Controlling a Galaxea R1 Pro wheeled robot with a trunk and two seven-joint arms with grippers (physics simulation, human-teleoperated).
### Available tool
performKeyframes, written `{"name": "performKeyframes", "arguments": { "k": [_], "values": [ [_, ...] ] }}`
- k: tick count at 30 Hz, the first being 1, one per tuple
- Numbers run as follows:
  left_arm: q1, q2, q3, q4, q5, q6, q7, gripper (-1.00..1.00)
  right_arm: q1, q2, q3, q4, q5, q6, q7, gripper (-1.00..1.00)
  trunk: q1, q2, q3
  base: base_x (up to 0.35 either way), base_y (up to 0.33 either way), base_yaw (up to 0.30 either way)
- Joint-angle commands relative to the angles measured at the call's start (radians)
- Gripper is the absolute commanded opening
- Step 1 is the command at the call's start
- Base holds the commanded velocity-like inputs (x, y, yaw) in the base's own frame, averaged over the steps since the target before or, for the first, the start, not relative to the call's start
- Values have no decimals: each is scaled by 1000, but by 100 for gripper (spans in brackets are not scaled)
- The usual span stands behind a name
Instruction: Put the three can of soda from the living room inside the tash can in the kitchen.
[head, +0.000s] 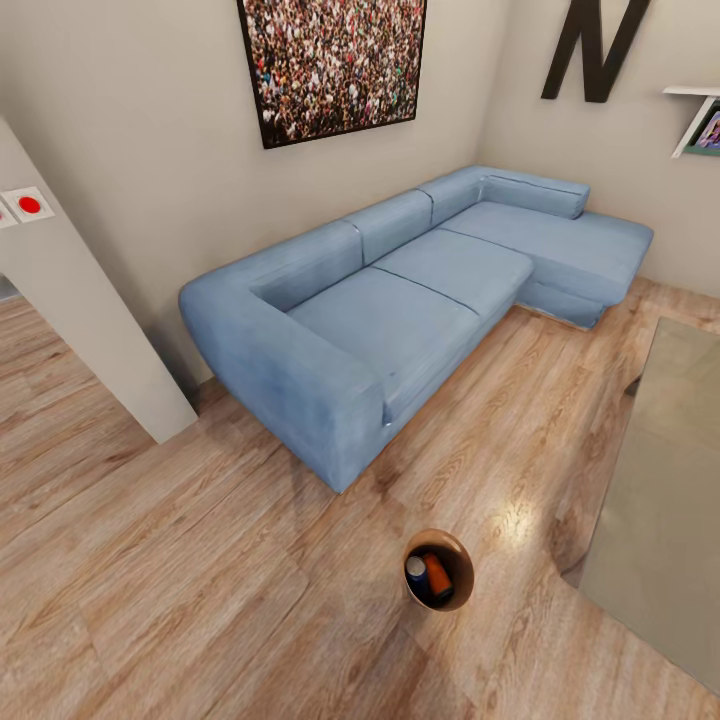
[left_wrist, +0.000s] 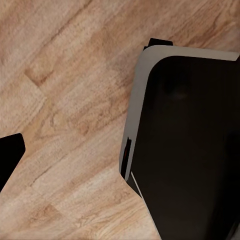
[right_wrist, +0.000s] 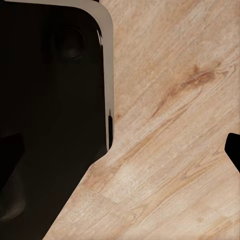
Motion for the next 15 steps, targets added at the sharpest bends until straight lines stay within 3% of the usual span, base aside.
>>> {"name": "performKeyframes", "arguments": {
  "k": [1,15],
  "values": [
    [0,0,0,0,0,0,0,100,0,0,0,0,0,0,0,100,0,0,0,0,0,0],
    [0,0,0,0,0,0,0,100,0,0,0,0,0,0,0,100,0,0,0,0,0,0]
  ]
}}
